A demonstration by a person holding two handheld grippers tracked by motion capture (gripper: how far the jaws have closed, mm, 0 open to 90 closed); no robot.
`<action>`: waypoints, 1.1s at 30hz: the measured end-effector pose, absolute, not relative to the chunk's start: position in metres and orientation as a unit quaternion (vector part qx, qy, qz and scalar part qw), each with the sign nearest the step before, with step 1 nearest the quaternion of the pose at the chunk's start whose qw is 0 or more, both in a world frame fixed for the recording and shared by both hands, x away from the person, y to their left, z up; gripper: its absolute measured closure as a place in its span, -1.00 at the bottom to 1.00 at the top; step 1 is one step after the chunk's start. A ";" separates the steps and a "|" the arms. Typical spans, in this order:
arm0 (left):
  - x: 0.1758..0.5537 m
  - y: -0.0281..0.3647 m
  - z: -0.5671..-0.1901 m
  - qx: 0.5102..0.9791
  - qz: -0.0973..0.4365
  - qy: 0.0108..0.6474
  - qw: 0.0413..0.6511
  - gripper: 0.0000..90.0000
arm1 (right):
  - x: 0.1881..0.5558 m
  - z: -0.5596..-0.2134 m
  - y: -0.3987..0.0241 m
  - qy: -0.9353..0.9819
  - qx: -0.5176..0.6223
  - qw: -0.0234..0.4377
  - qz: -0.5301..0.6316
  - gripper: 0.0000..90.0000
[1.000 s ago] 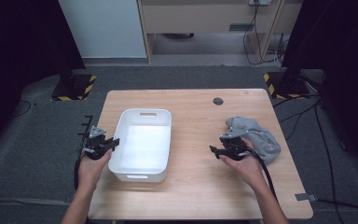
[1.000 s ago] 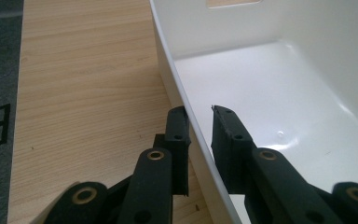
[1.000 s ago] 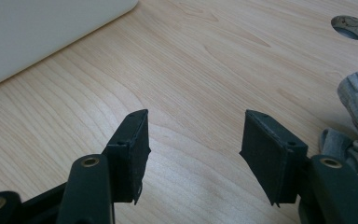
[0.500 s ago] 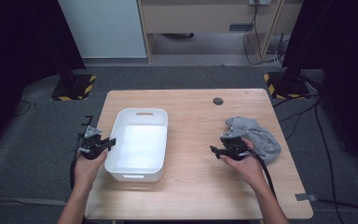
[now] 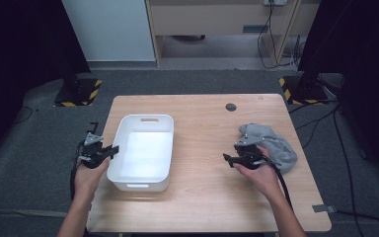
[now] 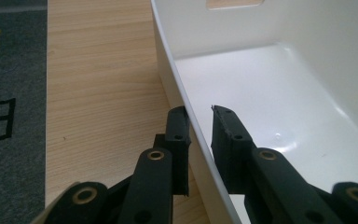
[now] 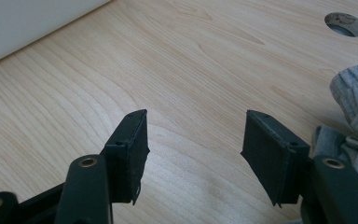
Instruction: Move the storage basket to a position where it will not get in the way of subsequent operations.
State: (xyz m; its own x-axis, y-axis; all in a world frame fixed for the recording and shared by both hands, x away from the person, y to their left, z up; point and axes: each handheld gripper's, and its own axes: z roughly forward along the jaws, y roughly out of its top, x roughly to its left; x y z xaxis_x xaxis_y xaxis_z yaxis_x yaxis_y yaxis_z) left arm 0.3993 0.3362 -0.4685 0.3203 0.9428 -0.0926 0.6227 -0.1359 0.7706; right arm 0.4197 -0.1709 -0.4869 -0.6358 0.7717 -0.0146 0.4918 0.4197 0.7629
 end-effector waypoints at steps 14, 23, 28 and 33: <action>0.405 0.352 -0.468 0.720 0.214 0.546 0.371 0.70 | 0.422 -0.488 -0.171 0.816 0.393 0.184 0.382 -0.10; 0.410 0.362 -0.468 0.719 0.214 0.546 0.372 0.70 | 0.418 -0.487 -0.170 0.820 0.386 0.187 0.378 -0.10; 0.411 0.370 -0.468 0.718 0.215 0.547 0.372 0.69 | 0.417 -0.487 -0.171 0.819 0.389 0.185 0.379 -0.10; 0.413 0.379 -0.469 0.716 0.213 0.550 0.374 0.70 | 0.418 -0.489 -0.171 0.820 0.387 0.186 0.378 -0.10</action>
